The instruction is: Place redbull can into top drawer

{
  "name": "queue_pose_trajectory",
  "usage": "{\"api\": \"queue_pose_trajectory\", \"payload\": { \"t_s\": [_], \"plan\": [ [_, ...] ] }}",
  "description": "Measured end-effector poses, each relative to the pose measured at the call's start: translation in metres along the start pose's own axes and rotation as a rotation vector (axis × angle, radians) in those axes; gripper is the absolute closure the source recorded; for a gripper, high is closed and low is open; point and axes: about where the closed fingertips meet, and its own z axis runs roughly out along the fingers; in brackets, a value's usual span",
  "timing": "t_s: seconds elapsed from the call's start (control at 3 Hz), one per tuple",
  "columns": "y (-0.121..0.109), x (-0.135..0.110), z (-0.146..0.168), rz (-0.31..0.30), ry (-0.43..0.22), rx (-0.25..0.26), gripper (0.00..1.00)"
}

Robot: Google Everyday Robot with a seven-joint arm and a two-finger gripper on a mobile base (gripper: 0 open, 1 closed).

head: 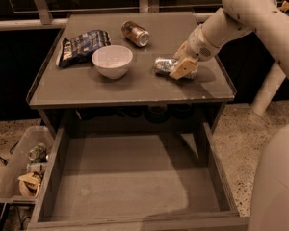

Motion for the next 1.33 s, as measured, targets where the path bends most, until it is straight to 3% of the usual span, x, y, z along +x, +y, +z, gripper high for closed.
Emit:
{"api": "queue_pose_trajectory", "payload": {
  "t_s": [0.33,0.67,1.33],
  "plan": [
    [0.004,-0.005,-0.015,-0.019,-0.019,-0.007,1.00],
    [0.028,-0.010,-0.053,-0.052,-0.066,0.033,1.00],
    [0.136,0.008,-0.113,-0.080,-0.120,0.112,1.00]
  ]
}}
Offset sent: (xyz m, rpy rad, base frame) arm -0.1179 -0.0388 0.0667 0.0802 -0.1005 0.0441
